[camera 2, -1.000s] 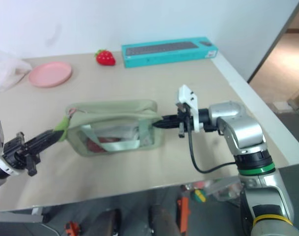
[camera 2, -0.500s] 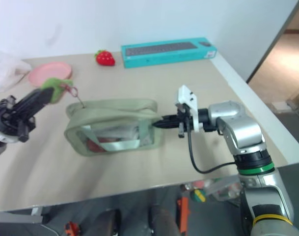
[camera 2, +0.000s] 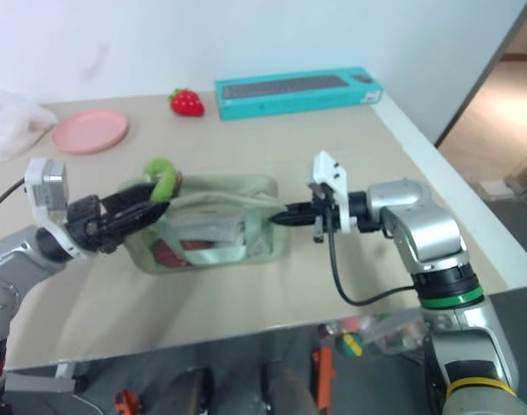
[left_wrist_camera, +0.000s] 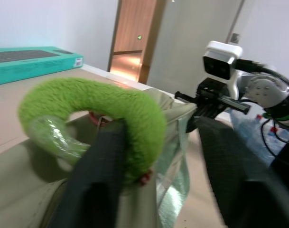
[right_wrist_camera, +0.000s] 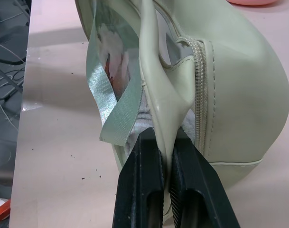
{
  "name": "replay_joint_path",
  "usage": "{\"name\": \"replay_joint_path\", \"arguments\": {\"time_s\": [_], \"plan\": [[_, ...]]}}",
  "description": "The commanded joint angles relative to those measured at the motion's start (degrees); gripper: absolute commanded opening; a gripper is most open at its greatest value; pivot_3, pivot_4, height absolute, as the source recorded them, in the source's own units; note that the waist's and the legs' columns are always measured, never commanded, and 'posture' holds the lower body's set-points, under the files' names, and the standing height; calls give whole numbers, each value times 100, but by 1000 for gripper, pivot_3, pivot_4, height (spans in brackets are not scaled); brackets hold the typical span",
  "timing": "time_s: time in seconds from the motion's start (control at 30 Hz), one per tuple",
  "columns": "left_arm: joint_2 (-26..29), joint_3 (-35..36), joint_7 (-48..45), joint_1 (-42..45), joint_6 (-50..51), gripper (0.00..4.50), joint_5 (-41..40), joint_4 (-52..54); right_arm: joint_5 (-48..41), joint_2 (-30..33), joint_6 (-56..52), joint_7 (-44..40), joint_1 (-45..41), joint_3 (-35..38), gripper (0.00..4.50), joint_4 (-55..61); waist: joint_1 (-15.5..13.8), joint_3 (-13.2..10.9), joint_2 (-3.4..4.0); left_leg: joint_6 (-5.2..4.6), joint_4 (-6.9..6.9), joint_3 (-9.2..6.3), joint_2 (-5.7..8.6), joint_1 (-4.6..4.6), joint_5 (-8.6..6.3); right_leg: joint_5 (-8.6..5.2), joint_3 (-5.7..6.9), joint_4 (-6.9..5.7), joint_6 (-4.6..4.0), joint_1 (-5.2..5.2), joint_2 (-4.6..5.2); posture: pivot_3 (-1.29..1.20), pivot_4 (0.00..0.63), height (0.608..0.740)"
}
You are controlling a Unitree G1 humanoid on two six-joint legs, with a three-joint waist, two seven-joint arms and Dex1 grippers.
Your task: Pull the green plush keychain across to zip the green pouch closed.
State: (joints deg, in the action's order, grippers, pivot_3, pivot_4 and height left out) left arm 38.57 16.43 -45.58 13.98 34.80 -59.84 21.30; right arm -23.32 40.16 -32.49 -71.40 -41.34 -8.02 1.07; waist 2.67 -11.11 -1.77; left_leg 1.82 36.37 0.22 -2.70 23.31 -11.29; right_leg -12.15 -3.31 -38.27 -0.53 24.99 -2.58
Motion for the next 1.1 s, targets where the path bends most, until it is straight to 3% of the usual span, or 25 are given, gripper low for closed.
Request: {"name": "replay_joint_path", "arguments": {"time_s": [0.03,0.2,0.37,0.47,0.63,1.07,1.1], "plan": [[30,433,-131,-1,-92,3584,-265,116,-10,54,-19,-4,23,28,0,169,0,0,0,0,0,1,0,0,0,0,-1,0,0,0,0,0,150,740],[166,1402,-15,-131,249,3584,-1658,135,-15,33,-13,-8,17,3,0,156,7,-2,-3,0,-1,2,-8,2,0,0,0,-1,0,6,-5,0,150,740],[362,2085,-232,-675,312,3584,-1986,236,-10,3,2,-3,23,-22,0,156,11,-1,-3,-3,-4,1,-8,2,-2,-1,1,0,-1,6,-6,0,150,740],[474,2366,-493,-1368,285,3584,-1616,256,-9,-26,9,-5,-2,-38,0,140,17,-1,-4,-2,-4,7,-8,1,-2,-4,-3,0,-6,9,-5,0,150,740],[483,2149,-770,-2099,130,3584,-807,170,0,-44,29,-19,-7,-54,0,117,11,0,-6,-2,-4,7,-8,-1,-2,-22,-3,0,-38,11,-5,0,150,740],[35,1154,-546,-1784,162,3584,-302,16,-11,-39,-8,-12,-16,-35,0,171,15,7,-17,-1,-7,22,-15,-1,-3,-19,-12,0,-35,15,-8,0,150,740],[-4,1089,-507,-1737,170,3350,-285,-19,-14,-30,-21,-3,-9,-27,0,187,15,7,-17,-1,-7,23,-15,-1,-4,-19,-13,0,-35,16,-8,0,150,740]]}}
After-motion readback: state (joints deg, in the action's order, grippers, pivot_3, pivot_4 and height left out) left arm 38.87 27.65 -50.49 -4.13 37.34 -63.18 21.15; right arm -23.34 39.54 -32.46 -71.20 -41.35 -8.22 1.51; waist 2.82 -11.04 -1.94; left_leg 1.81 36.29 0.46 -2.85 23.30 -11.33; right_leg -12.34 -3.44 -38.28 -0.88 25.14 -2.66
